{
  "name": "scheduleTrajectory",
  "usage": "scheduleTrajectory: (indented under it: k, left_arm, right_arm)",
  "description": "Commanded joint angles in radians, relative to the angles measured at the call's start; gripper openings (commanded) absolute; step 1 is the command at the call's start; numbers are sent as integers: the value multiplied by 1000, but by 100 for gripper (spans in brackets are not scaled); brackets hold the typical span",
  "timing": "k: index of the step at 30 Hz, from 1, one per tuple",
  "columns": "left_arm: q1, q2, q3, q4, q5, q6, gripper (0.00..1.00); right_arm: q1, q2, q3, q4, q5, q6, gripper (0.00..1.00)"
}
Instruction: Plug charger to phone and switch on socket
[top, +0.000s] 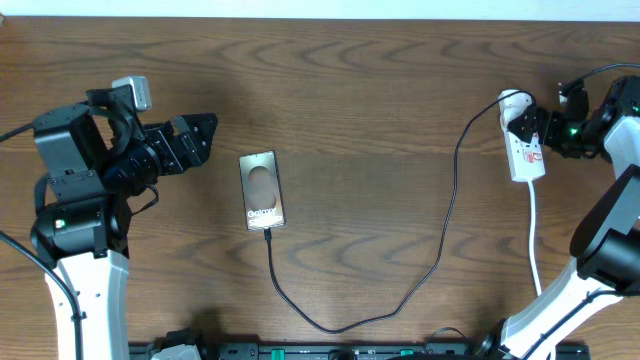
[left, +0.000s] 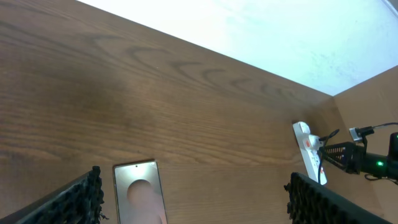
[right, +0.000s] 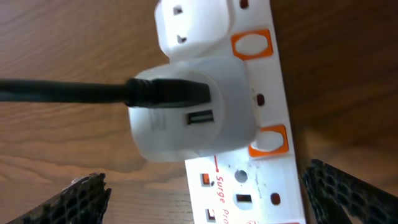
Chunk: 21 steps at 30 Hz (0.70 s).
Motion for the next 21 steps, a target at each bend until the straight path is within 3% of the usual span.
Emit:
scheduleTrajectory:
  k: [1,21]
  left_arm:
    - [2,4,-1,-2,-9,10,91]
    - [2,4,-1,-2,-9,10,91]
  right_arm:
    - [20,33,7,12,-39,-42,99]
    - [38,39,7,45,-54,-5,99]
